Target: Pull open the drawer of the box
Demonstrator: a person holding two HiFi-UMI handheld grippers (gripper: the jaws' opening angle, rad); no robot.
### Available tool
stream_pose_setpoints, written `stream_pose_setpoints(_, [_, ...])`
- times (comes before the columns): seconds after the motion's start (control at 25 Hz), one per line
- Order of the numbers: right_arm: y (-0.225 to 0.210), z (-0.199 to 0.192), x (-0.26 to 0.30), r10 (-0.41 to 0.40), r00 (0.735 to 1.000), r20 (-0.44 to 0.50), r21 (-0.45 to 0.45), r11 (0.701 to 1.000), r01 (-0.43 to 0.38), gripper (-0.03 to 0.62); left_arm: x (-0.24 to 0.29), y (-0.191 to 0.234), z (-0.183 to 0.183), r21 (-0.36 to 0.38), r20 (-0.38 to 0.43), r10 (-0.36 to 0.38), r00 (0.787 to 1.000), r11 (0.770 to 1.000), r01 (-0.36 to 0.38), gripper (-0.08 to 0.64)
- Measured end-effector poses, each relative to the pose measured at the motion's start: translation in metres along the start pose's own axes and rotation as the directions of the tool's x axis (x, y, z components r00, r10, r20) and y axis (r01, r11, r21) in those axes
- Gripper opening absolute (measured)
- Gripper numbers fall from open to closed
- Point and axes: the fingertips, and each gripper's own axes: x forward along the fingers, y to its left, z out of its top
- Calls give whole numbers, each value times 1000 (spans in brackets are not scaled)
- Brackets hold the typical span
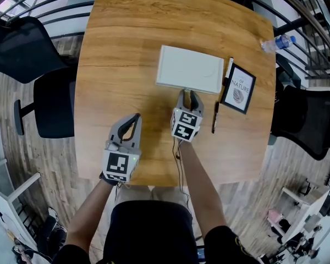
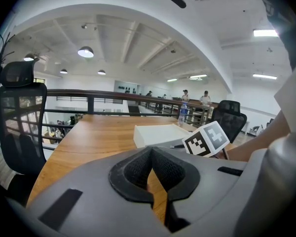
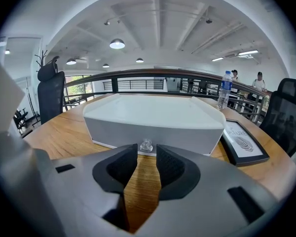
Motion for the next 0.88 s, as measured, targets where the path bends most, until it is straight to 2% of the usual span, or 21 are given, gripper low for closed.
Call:
stream_pose_setpoints(0.44, [1, 1, 1, -2, 1000, -6, -18, 1000, 2, 72, -4, -4, -1, -2, -2, -5, 1000, 1000, 5, 9])
stream_pose_setpoints(0.88, [1, 0, 2, -4, 1000, -4, -28, 1000, 4, 69, -5, -7, -4, -3, -5, -7, 1000, 1000, 7, 9])
